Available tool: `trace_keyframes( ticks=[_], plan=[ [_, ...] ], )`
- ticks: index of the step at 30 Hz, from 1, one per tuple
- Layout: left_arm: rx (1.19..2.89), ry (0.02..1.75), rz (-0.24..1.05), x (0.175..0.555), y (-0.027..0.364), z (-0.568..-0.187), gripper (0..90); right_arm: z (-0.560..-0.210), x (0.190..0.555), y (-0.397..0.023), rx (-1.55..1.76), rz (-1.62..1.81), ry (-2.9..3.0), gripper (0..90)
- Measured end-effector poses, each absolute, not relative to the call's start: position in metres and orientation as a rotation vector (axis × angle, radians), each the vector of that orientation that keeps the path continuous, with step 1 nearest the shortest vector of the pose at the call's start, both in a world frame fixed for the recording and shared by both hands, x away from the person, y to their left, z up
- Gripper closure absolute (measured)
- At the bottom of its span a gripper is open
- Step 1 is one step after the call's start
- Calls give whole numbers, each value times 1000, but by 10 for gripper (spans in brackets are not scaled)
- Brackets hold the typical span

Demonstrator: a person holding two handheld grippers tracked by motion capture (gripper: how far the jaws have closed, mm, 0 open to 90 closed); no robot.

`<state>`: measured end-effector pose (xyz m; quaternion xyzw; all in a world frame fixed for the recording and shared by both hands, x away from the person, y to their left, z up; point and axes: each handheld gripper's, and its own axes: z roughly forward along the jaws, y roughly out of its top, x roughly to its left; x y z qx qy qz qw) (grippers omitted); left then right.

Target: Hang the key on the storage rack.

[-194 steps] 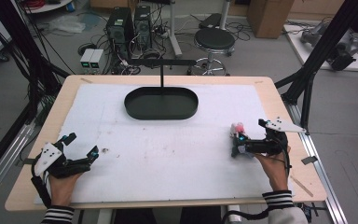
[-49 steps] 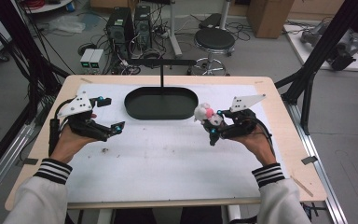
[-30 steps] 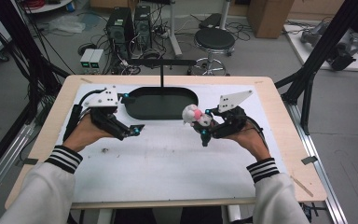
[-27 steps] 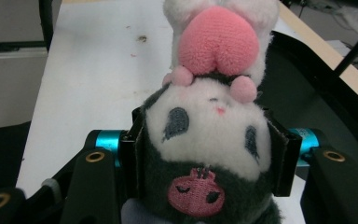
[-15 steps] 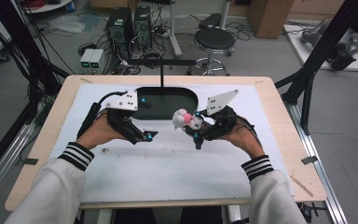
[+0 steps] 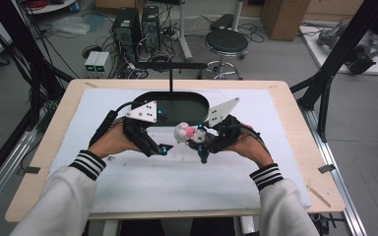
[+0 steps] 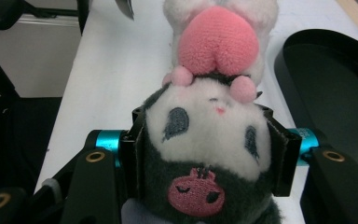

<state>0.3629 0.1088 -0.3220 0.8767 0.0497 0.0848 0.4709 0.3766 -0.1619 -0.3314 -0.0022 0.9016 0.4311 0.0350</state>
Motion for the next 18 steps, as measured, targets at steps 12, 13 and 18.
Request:
trace_keyframes(
  ticks=[12, 13, 18],
  plan=[
    [2206, 109, 172, 362, 100, -328, 106, -336, 374, -150, -56, 1285, 2822, 446],
    [2212, 106, 162, 362, 100, -328, 125, -337, 374, -148, -64, 1280, 2832, 446],
    [2224, 98, 160, 361, 98, -328, 153, -340, 372, -142, -91, 1259, 2853, 446]
  ],
)
